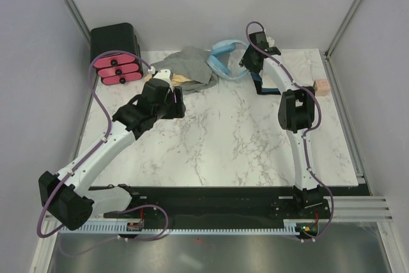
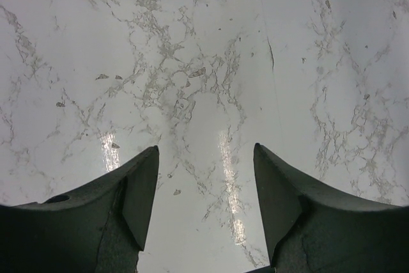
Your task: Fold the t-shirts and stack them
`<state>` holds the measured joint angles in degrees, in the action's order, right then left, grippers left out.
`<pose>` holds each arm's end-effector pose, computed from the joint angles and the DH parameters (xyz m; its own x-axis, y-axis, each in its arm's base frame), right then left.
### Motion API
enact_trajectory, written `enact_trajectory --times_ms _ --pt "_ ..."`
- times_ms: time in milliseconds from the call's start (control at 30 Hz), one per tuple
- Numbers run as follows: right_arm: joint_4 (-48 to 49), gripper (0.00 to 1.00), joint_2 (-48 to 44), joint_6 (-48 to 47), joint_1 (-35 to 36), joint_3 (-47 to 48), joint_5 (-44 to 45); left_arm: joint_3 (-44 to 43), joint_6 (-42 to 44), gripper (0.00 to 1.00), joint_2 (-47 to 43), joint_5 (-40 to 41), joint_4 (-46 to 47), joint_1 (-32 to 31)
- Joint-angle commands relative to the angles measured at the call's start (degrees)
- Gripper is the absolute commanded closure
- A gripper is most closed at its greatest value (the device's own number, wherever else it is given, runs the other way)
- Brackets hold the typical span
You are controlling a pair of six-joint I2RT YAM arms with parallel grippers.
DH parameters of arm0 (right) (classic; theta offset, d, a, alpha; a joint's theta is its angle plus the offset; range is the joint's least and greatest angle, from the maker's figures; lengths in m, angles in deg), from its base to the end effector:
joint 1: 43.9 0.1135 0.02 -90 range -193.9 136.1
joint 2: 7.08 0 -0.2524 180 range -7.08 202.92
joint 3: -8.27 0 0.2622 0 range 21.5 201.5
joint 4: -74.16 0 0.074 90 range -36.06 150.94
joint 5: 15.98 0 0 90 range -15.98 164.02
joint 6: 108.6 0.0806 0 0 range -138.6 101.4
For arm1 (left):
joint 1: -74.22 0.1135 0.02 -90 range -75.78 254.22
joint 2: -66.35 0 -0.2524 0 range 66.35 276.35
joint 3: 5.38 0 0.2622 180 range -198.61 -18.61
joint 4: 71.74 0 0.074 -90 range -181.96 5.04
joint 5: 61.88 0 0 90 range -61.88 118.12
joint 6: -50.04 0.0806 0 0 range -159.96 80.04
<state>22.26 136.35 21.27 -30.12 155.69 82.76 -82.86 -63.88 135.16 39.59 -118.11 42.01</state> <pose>0.5733 0.1280 0.1681 -0.6407 0.4953 -0.5867 0.3573 0.8687 0.3431 0.2700 -0.1512 0.2948 -0.6308 -0.0723 -0.7726 0.1460 0.9668 -0.2096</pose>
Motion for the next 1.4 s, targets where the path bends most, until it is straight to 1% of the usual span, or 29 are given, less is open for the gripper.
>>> enact_trajectory --times_ms 0,100,367,500,600,633,700,733,767,833,867,900,933,967,1000,1033,1100,1133,1200,1233,1267,1300,1333,1367 --pt "3.87 0.37 -1.75 -1.2 0.28 3.45 -2.84 0.0 1.07 0.32 -0.09 0.22 0.27 0.3" --pt "4.22 0.39 -2.28 -2.7 0.28 4.15 -2.76 0.53 0.81 0.33 -0.26 0.14 0.27 0.3" --pt "4.31 0.39 -5.18 -5.07 0.28 4.24 -3.55 0.35 0.63 0.33 0.09 -0.83 0.63 0.3" --pt "4.22 0.39 -8.6 -6.74 0.28 1.69 -3.37 0.0 -0.33 0.32 0.09 1.54 0.8 0.3" --pt "4.14 0.38 -12.12 -7.62 0.28 -1.82 -5.47 -0.96 -0.42 0.3 1.49 5.84 1.85 0.39" --pt "4.05 0.38 -14.04 -7.62 0.28 -3.05 -6.18 -1.66 -0.34 0.29 2.37 5.94 2.12 0.91" --pt "3.87 0.36 -16.25 -7.88 0.46 -7.26 -8.55 -4.91 -0.51 0.29 5.34 6.72 2.21 2.49" --pt "3.87 0.35 -18.78 -7.89 0.54 -9.02 -9.95 -6.23 -1.29 0.3 6.15 7.25 2.3 3.2" --pt "3.96 0.34 -20.11 -8.41 0.81 -12.86 -10.83 -8.59 -3.22 0.3 6.85 7.69 2.56 3.9" --pt "4.05 0.34 -24.23 -9.11 1.42 -17.45 -13.56 -10.89 -4.46 0.3 9.56 8.49 4.05 5.48" --pt "4.05 0.33 -25.74 -9.55 2.21 -22.34 -14.0 -13.6 -4.55 0.31 11.23 8.49 4.23 6.01" --pt "4.48 0.33 -27.23 -9.99 2.56 -24.92 -15.31 -15.28 -4.55 0.31 12.82 8.31 4.14 6.71" --pt "4.66 0.33 -30.2 -10.17 3.0 -27.64 -15.85 -17.03 -4.21 0.32 16.66 7.7 3.71 7.15" --pt "4.92 0.33 -31.89 -10.17 3.88 -32.97 -16.2 -20.53 -4.03 0.32 18.44 7.17 3.53 7.51" --pt "5.62 0.33 -33.64 -10.17 4.32 -35.64 -16.2 -22.31 -4.11 0.32 20.02 6.82 3.27 8.03" --pt "5.98 0.33 -37.4 -10.0 4.67 -40.97 -16.2 -25.28 -5.07 0.34 23.0 6.38 2.65 8.38" --pt "6.68 0.33 -41.2 -9.21 5.64 -45.49 -15.94 -28.2 -5.96 0.35 25.83 3.76 2.04 9.17" --pt "6.68 0.34 -44.53 -8.86 5.64 -49.16 -15.85 -31.26 -6.4 0.26 27.15 2.78 0.9 9.35" --pt "6.51 0.34 -47.71 -8.5 5.73 -52.26 -15.85 -35.13 -6.49 0.16 32.41 -0.02 -1.38 9.62" --pt "6.33 0.34 -50.59 -8.33 5.64 -54.89 -15.5 -39.77 -6.57 0.15 34.35 -0.47 -2.61 9.79" --pt "5.9 0.34 -51.93 -8.33 5.64 -56.13 -15.24 -42.25 -6.75 0.15 38.8 -0.74 -5.41 9.97" --pt "5.54 0.34 -54.29 -8.59 5.64 -57.1 -14.89 -45.06 -6.84 0.15 40.76 -0.92 -6.92 10.32" --pt "5.28 0.34 -55.27 -8.59 5.64 -58.85 -14.36 -50.74 -7.36 0.15 43.05 -1.18 -8.06 10.67" --pt "4.67 0.34 -56.15 -8.68 5.64 -59.56 -14.27 -53.41 -7.37 0.15 44.98 -1.7 -9.9 11.02"
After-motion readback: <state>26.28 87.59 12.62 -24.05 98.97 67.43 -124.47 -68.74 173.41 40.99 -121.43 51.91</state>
